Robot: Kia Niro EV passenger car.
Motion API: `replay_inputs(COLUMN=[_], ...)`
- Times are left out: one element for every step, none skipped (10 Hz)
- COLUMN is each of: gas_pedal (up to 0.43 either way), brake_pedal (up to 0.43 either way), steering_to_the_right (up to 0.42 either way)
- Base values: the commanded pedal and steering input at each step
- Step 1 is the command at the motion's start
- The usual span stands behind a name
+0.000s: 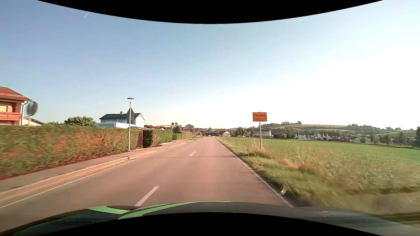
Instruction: Follow the waypoints while adhering to traffic rules and regulations
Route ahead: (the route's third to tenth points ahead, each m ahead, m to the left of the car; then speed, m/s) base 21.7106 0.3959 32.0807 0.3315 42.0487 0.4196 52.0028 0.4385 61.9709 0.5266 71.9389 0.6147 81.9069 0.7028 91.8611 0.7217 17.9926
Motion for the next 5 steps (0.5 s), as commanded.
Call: replay_inputs(gas_pedal=[0.000,0.000,0.000,0.000,0.000], brake_pedal=[0.000,0.000,0.134,0.189,0.232], steering_to_the_right=[0.000,-0.001,-0.001,-0.001,-0.001])
